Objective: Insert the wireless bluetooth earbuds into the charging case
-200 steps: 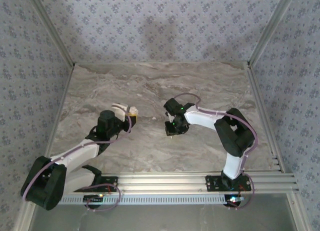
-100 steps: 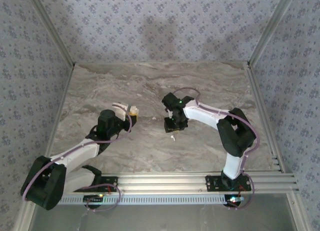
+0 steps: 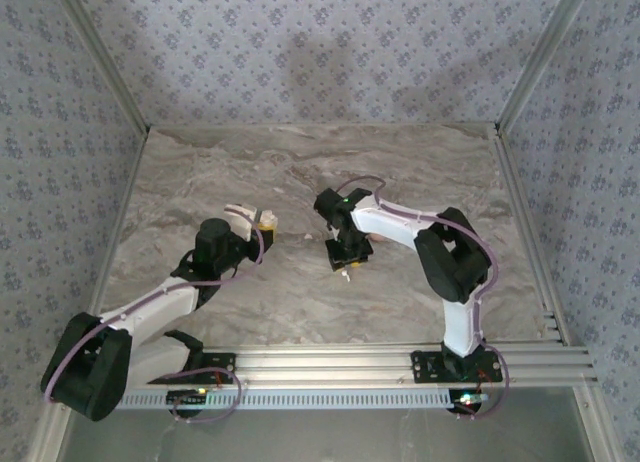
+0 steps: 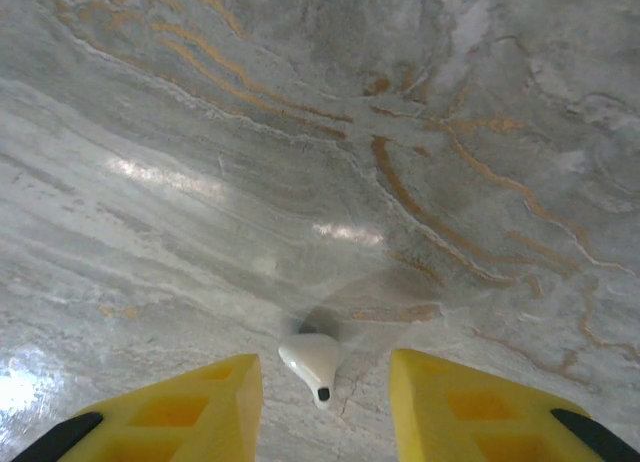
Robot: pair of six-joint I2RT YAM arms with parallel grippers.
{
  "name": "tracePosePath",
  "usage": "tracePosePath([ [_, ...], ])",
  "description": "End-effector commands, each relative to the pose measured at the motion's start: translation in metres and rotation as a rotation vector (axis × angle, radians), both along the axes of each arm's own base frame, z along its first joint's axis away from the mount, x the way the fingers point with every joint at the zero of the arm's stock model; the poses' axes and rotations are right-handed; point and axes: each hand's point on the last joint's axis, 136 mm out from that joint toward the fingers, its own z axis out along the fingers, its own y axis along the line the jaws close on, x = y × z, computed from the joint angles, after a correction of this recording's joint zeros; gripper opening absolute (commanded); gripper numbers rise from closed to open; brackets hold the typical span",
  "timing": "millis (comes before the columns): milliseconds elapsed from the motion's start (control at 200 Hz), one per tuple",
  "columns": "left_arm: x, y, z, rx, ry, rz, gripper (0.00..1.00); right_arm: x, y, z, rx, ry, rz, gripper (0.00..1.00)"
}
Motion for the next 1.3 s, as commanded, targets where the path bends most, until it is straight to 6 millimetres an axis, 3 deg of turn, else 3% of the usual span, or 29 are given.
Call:
tracePosePath([
  [0, 0.003, -0.005, 0.024, -0.013, -0.064, -0.017, 0.08, -0.005, -0.001, -0.003, -0.028, 0.034, 0.024, 0.39],
  [819, 0.001, -0.004, 0.025, -0.014, -0.068, -0.019, 0.08, -0.011, 0.004, -0.022, -0.039, 0.073, 0.034, 0.31],
  [1044, 0.0, -0.004, 0.025, -0.013, -0.066, -0.019, 0.08, -0.015, 0.004, -0.02, -0.044, 0.083, 0.033, 0.35],
  [1299, 0.0, -0.004, 0.024, -0.014, -0.063, -0.018, 0.08, -0.018, 0.0, -0.018, -0.068, 0.083, 0.039, 0.3],
])
